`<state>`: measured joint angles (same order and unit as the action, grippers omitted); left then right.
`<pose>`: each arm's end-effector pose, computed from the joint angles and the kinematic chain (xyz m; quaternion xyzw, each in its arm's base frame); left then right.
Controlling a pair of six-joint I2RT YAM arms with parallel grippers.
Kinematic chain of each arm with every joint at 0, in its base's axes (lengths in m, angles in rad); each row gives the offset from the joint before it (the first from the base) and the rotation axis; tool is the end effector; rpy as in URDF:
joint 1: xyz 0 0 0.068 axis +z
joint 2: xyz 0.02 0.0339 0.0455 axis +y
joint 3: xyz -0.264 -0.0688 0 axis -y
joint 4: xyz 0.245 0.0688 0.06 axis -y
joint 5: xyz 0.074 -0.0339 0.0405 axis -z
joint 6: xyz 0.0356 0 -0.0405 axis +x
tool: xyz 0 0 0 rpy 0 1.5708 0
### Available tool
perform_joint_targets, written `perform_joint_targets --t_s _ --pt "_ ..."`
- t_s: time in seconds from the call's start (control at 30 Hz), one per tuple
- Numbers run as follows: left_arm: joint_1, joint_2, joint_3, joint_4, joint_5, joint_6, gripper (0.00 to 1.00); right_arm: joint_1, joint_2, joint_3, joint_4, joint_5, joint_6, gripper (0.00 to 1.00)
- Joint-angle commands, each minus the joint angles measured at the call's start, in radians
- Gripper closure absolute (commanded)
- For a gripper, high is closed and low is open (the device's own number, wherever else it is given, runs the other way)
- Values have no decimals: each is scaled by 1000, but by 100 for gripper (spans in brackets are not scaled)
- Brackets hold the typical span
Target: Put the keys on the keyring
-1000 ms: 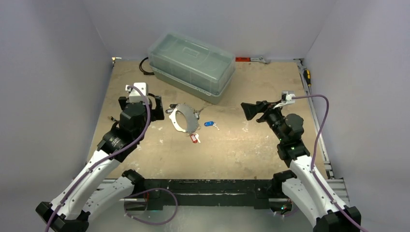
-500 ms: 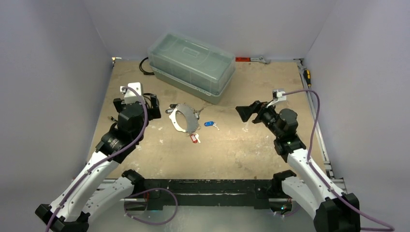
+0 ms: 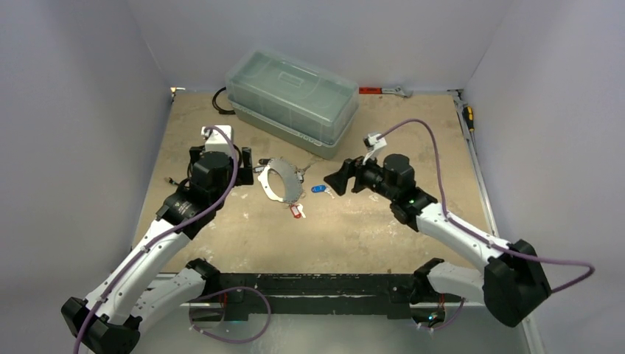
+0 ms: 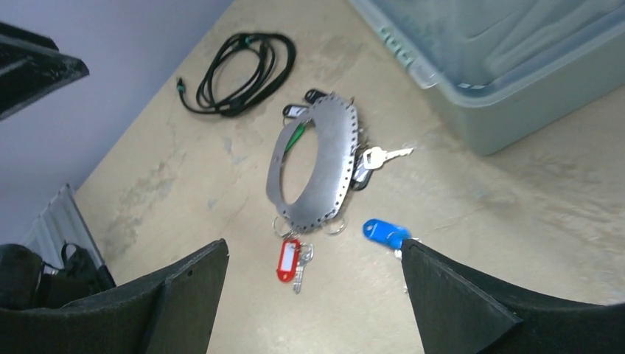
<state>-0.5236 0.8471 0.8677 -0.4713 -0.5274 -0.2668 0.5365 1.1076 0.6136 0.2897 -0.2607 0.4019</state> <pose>0.1676 -0.0761 0.3307 -0.0326 0.8289 0.0064 0.5583 0.2122 0.1369 0.2643 -0.1336 0.7617 0.3730 0.5127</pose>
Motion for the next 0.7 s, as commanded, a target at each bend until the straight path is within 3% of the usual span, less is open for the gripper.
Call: perform_joint_targets --t_s 0.0,0.13,0.37,0.67 --pt "7 7 26 23 59 22 7 78 88 84 -3 40 -48 12" --pt "7 4 24 25 67 24 8 122 196 126 -1 40 -56 21" --pt "8 1 24 29 75 27 8 143 387 204 5 1 -78 47" --pt "8 11 19 36 83 32 8 154 591 336 -34 -48 -116 57"
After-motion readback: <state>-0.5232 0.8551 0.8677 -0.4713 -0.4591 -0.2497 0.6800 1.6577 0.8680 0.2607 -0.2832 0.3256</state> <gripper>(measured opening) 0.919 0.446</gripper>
